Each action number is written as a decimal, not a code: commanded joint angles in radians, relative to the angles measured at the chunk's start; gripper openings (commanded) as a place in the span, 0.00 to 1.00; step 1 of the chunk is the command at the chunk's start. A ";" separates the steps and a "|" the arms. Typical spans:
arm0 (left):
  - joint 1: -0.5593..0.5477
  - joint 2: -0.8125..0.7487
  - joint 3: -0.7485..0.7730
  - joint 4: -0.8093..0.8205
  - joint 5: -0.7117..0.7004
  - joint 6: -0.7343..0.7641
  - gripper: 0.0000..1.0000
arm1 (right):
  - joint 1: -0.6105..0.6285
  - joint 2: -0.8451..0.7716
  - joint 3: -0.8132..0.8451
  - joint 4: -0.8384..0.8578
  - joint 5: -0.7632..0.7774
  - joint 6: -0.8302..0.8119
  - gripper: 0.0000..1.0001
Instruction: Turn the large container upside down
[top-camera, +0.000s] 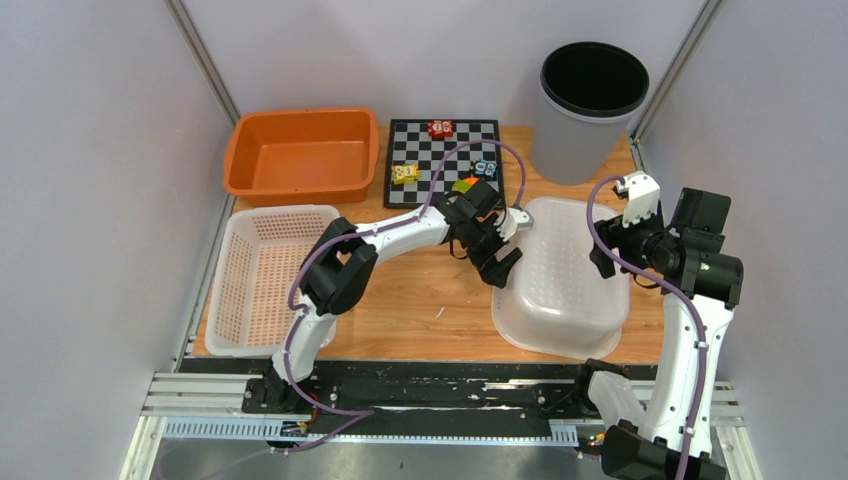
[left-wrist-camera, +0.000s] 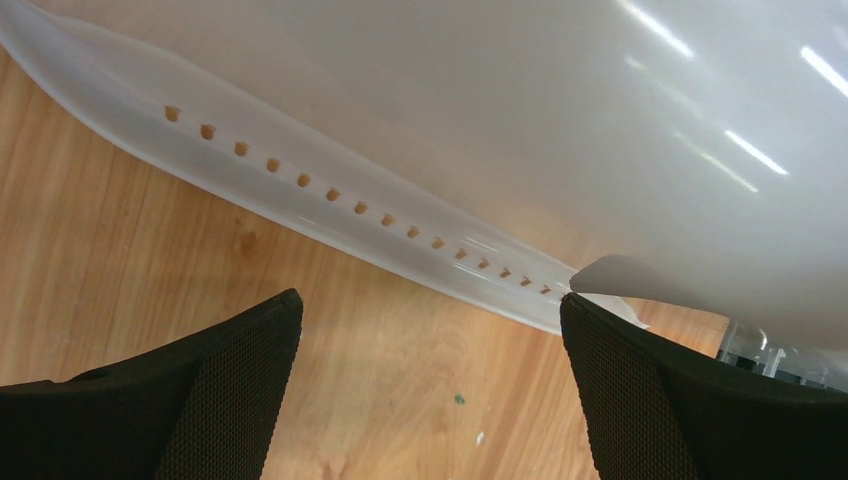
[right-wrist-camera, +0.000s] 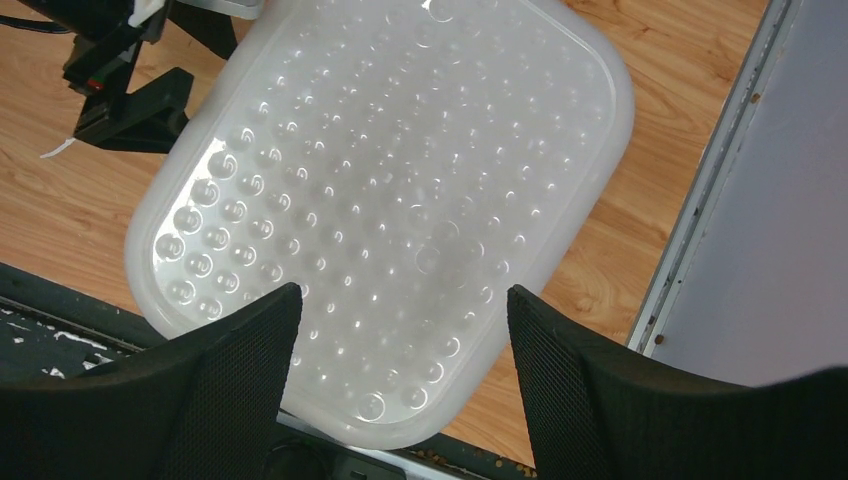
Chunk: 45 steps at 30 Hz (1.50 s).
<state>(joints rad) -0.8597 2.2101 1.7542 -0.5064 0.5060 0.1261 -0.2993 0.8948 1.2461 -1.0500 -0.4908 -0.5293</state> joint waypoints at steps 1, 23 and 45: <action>-0.023 0.057 0.094 0.032 -0.002 -0.065 1.00 | -0.014 -0.028 -0.018 -0.031 -0.022 -0.030 0.78; -0.071 0.212 0.375 -0.028 -0.005 -0.158 1.00 | -0.013 -0.026 -0.030 -0.071 -0.047 -0.070 0.82; 0.350 -0.543 -0.211 -0.288 -0.130 0.223 1.00 | 0.557 0.007 -0.229 0.108 0.505 0.064 0.95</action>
<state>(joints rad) -0.5781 1.7454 1.6745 -0.7433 0.4206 0.2779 0.1703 0.9092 1.0580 -0.9733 -0.2214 -0.4953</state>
